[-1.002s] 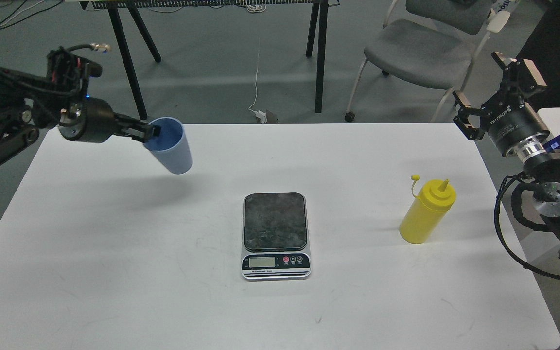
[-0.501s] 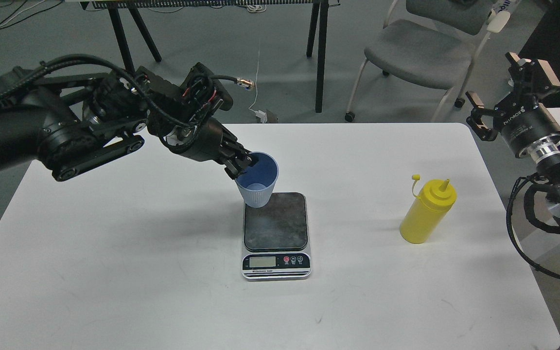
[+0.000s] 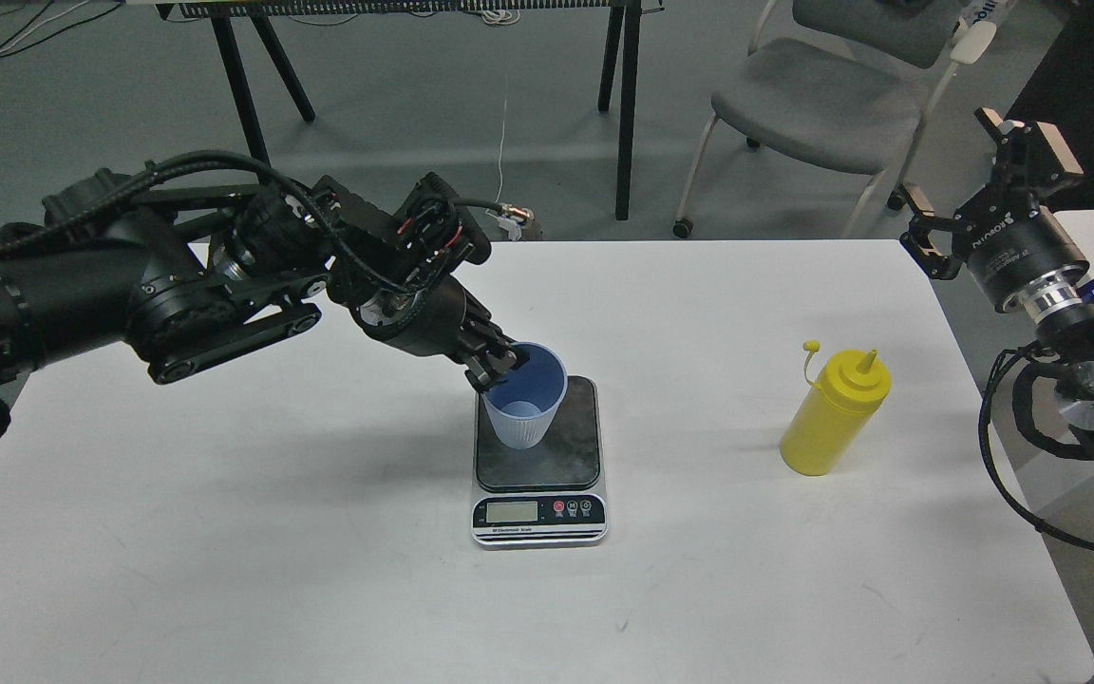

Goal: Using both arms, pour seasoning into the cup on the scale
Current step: 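Lower the blue cup onto the scale top with the left gripper, then open the left gripper and withdraw it away from the cup, then move the right gripper toward the yellow squeeze bottle, then grasp the yellow bottle with the right gripper and lift it, then carry the bottle over the cup and tip it nozzle down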

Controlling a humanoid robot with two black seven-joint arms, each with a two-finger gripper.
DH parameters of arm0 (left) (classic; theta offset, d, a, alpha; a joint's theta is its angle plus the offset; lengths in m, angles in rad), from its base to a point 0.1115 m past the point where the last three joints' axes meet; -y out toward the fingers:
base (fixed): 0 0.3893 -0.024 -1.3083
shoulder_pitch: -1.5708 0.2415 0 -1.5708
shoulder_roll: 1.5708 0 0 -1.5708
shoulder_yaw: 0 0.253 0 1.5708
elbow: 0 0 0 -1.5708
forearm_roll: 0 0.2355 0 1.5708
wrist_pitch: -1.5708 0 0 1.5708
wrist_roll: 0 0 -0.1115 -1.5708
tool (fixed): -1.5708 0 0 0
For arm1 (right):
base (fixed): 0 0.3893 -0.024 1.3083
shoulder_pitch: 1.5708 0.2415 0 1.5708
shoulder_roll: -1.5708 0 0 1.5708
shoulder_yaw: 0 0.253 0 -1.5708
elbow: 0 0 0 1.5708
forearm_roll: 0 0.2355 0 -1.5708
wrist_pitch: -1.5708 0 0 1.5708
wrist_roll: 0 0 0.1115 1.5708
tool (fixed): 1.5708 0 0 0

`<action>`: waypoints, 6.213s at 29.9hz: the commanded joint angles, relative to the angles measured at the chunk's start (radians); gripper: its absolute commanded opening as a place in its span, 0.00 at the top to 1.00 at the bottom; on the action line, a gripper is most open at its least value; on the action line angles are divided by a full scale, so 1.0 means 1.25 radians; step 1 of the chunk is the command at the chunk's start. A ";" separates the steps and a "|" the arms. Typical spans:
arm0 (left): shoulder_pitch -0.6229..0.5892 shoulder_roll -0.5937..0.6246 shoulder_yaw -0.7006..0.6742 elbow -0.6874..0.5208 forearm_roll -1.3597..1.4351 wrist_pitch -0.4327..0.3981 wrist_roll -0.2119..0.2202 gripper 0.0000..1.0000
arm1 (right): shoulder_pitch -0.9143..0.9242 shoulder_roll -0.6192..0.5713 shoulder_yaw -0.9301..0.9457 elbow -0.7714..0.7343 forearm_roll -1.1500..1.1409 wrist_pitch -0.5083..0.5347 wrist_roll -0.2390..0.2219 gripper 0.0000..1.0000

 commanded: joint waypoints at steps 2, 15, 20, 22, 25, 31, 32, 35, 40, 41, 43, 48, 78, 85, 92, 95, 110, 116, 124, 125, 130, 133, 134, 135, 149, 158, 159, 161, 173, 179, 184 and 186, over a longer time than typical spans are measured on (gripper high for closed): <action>0.018 -0.027 -0.001 0.023 -0.005 0.000 0.000 0.92 | 0.003 0.000 0.001 0.000 0.000 0.000 0.000 0.00; 0.018 -0.056 -0.005 0.048 -0.012 0.000 0.000 0.92 | -0.002 0.003 -0.005 0.000 0.000 0.000 0.000 0.00; 0.019 -0.092 -0.001 0.099 -0.029 0.000 0.000 0.91 | 0.004 0.003 -0.005 -0.001 0.000 0.000 0.000 0.00; 0.019 -0.105 0.000 0.100 -0.031 0.000 0.000 0.91 | 0.003 0.003 -0.005 0.000 0.000 0.000 0.000 0.00; 0.019 -0.112 0.001 0.104 -0.029 0.000 0.000 0.90 | 0.001 0.003 -0.006 0.000 0.000 0.000 0.000 0.00; 0.016 -0.153 -0.011 0.177 -0.087 0.000 0.000 0.54 | 0.002 0.003 -0.008 0.003 0.000 0.000 0.000 0.00; 0.016 -0.153 -0.010 0.188 -0.094 0.000 0.000 0.40 | 0.002 0.003 -0.008 0.003 0.000 0.000 0.000 0.00; 0.012 -0.151 -0.015 0.193 -0.103 0.000 0.000 0.19 | 0.002 0.003 -0.008 0.003 0.000 0.000 0.000 0.00; -0.048 -0.120 -0.015 0.195 -0.162 0.000 0.000 0.13 | 0.000 0.003 -0.008 0.004 0.000 0.000 0.000 0.00; -0.069 -0.107 -0.015 0.195 -0.181 0.000 0.000 0.12 | -0.002 0.003 -0.008 0.004 0.000 0.000 0.000 0.00; -0.107 -0.073 -0.018 0.195 -0.233 0.000 0.000 0.12 | -0.002 0.003 -0.006 0.004 0.000 0.000 0.000 0.00; -0.212 0.004 -0.065 0.245 -0.555 0.000 0.000 0.11 | -0.003 -0.001 0.025 0.003 0.024 0.000 0.000 0.00; 0.257 0.025 -0.373 0.673 -1.517 0.000 0.000 0.08 | -0.530 -0.263 0.049 0.524 0.561 0.000 -0.117 0.00; 0.273 0.025 -0.372 0.674 -1.517 0.000 0.000 0.07 | -0.596 -0.219 0.050 0.563 0.552 0.000 -0.106 0.00; 0.280 0.018 -0.372 0.674 -1.517 0.000 0.000 0.07 | -0.597 -0.137 0.055 0.558 0.529 0.000 -0.094 0.00; 0.286 0.017 -0.372 0.673 -1.517 0.000 0.000 0.07 | -0.594 -0.099 0.068 0.544 0.489 0.000 -0.094 0.00; 0.288 0.016 -0.372 0.673 -1.517 0.000 0.000 0.06 | -0.514 0.067 0.093 0.405 0.366 0.000 -0.089 0.00; 0.288 0.017 -0.371 0.673 -1.515 0.000 0.000 0.06 | -0.467 0.129 0.092 0.344 0.339 0.000 -0.056 0.00; 0.289 0.017 -0.369 0.673 -1.515 0.000 0.000 0.06 | -0.456 0.139 0.092 0.315 0.271 0.000 0.000 0.11; 0.289 0.017 -0.369 0.673 -1.515 0.000 0.000 0.06 | -0.457 0.139 0.090 0.313 0.268 0.000 0.000 0.13; 0.293 0.017 -0.369 0.673 -1.515 0.000 0.000 0.06 | -0.459 0.139 0.093 0.293 0.239 0.000 0.000 0.51; 0.293 0.017 -0.368 0.673 -1.515 0.000 0.000 0.06 | -0.459 0.140 0.097 0.293 0.238 0.000 0.000 0.53; 0.293 0.017 -0.368 0.673 -1.515 0.000 0.000 0.06 | -0.459 0.141 0.097 0.293 0.237 0.000 0.000 0.53; 0.293 0.017 -0.368 0.672 -1.515 0.000 0.000 0.06 | -0.458 0.145 0.098 0.295 0.237 0.000 0.000 0.53; 0.290 0.003 -0.364 0.671 -1.514 0.000 0.000 0.06 | -0.227 0.011 0.035 0.357 -0.363 -0.045 0.000 0.52; 0.286 -0.020 -0.369 0.671 -1.514 0.000 0.000 0.06 | 0.159 -0.109 -0.378 0.374 -0.548 -0.250 0.000 0.51; 0.286 -0.024 -0.371 0.671 -1.514 0.000 0.000 0.06 | 0.196 -0.109 -0.417 0.374 -0.567 -0.264 0.000 0.52; 0.288 -0.026 -0.372 0.671 -1.514 0.000 0.000 0.06 | 0.245 -0.104 -0.465 0.371 -0.588 -0.288 0.000 0.52; 0.283 -0.027 -0.373 0.671 -1.514 0.000 0.000 0.06 | 0.338 -0.003 -0.548 0.345 -0.728 -0.321 -0.013 0.52; 0.279 -0.041 -0.373 0.671 -1.514 0.000 0.000 0.06 | 0.360 0.059 -0.565 0.312 -0.794 -0.341 -0.024 0.52; 0.279 -0.042 -0.373 0.671 -1.514 0.000 0.000 0.06 | 0.364 0.093 -0.575 0.275 -0.839 -0.370 -0.024 0.52; 0.280 -0.042 -0.373 0.671 -1.514 0.000 0.000 0.06 | 0.365 0.099 -0.575 0.275 -0.847 -0.373 -0.024 0.52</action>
